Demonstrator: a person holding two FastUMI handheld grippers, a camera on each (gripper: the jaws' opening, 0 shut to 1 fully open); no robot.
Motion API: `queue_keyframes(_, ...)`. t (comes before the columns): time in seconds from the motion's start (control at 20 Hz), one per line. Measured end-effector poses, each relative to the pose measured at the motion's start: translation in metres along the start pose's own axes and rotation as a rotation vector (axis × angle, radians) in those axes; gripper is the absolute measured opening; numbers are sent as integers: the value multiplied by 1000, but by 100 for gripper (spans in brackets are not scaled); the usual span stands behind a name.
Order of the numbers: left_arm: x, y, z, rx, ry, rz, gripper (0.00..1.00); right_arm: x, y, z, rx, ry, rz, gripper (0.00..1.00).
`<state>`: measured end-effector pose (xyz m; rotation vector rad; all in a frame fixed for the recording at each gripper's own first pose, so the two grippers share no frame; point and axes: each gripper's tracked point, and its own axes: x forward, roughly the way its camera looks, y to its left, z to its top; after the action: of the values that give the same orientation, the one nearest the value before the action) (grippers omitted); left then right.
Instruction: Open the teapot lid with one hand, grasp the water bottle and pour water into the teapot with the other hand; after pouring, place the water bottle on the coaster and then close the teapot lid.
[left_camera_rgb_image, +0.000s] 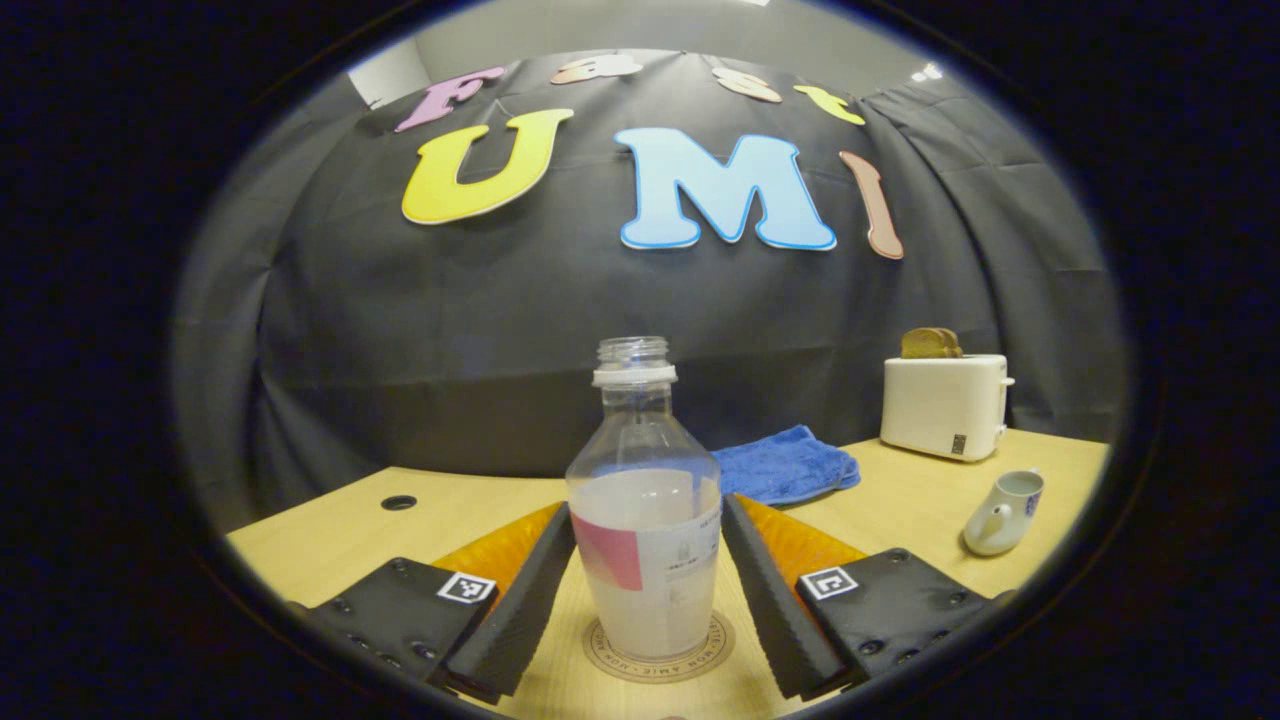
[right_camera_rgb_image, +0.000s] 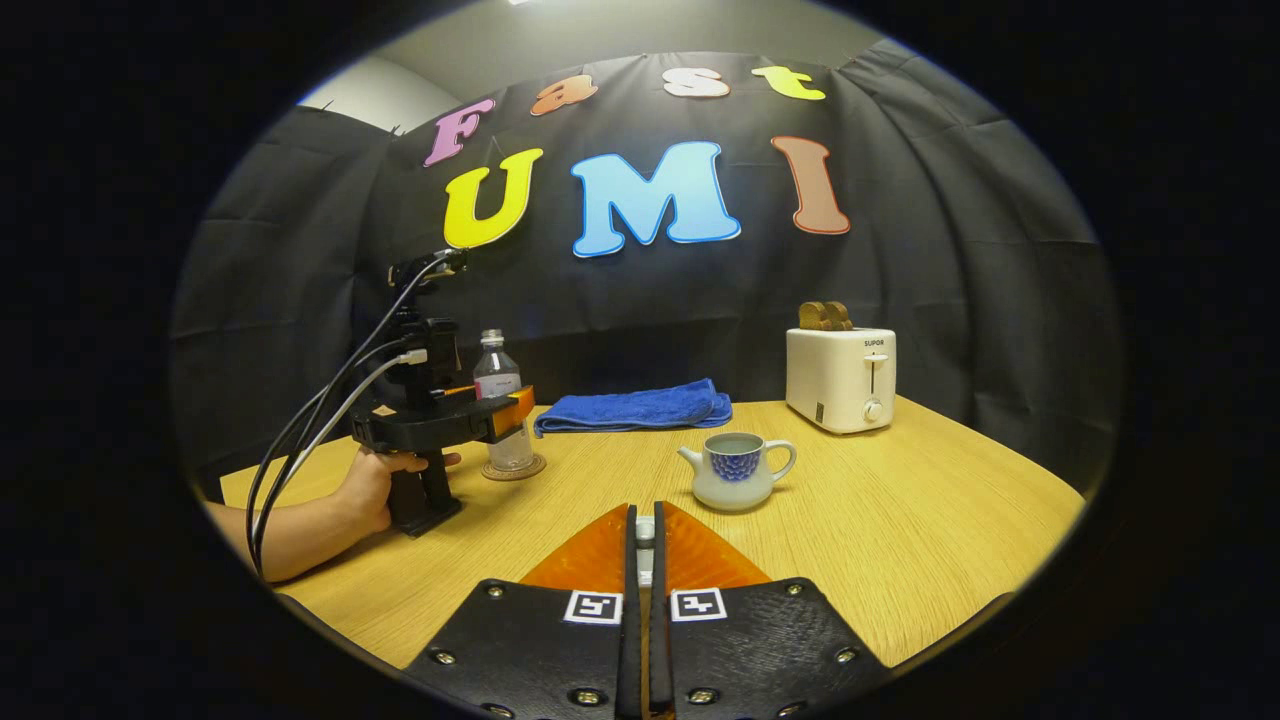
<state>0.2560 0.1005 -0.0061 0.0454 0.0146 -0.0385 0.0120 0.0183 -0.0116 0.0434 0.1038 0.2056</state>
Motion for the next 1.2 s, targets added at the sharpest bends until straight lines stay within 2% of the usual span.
queue_keyframes(0.05,-4,-1,3,7,-7,5,100,-1,1,1,0,-3,2,4)
queue_keyframes(0.45,-51,5,-2,1,29,44,100,-3,-8,25,-19,-62,-17,4)
queue_keyframes(0.6,-92,2,-1,-43,55,45,100,23,-36,39,-64,-89,-77,3)
queue_keyframes(0.75,-128,-2,15,-56,20,51,100,54,-62,48,-29,-90,-134,3)
queue_keyframes(0.85,-148,-15,25,-68,0,16,100,75,-75,51,-40,-71,-165,3)
queue_keyframes(1.0,-169,-38,31,-104,-5,-52,100,107,-81,60,-62,-71,-176,3)
queue_keyframes(1.2,-175,-42,26,-71,-6,-55,100,137,-76,50,-72,-40,-156,4)
